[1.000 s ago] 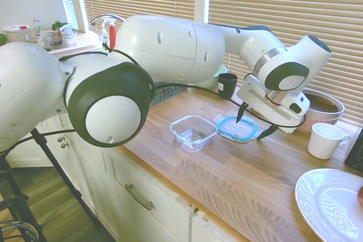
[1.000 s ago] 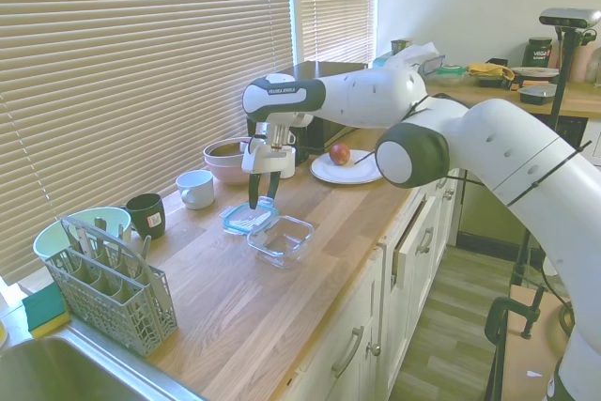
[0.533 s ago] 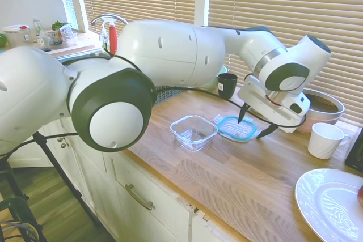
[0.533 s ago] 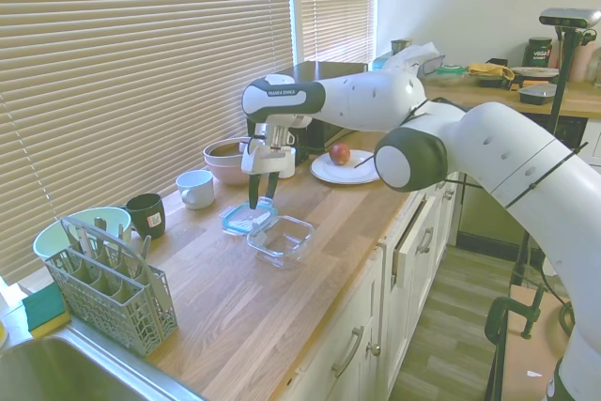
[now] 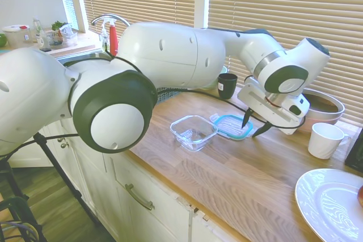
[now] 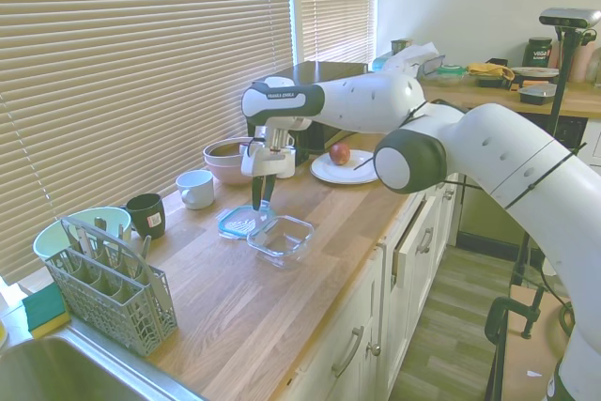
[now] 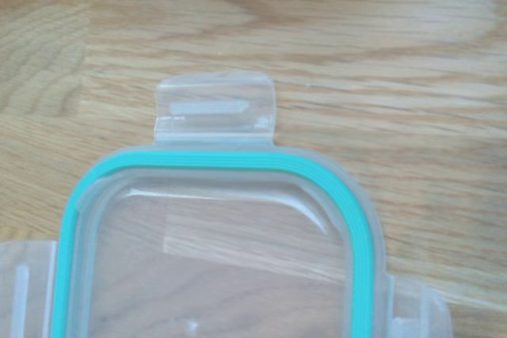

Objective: Cover the lid of the food container

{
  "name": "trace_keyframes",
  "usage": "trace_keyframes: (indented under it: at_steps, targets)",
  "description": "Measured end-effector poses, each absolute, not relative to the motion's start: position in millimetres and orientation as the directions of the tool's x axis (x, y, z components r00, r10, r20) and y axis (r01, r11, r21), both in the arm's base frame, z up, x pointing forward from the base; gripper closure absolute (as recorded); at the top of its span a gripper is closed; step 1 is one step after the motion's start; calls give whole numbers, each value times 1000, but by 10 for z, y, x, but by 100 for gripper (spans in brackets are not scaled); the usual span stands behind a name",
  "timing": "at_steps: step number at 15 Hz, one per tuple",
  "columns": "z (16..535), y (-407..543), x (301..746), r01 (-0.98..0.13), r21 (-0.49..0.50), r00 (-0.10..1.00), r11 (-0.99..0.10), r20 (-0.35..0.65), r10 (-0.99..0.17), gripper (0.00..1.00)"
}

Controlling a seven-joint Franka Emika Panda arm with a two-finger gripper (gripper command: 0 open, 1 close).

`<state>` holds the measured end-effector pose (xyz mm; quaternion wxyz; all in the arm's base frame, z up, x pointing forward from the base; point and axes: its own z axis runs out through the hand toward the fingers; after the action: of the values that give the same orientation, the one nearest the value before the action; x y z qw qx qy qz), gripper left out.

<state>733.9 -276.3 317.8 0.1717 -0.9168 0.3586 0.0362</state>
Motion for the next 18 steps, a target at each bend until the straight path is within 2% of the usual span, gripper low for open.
trace_keyframes:
  at_steps: [14,18]
  targets:
    - [3193,-2689,7375,-660,-280,749,-697,-177,-639,100]
    - [3611,-2647,7372,-644,-254,761,-721,-116,-639,100]
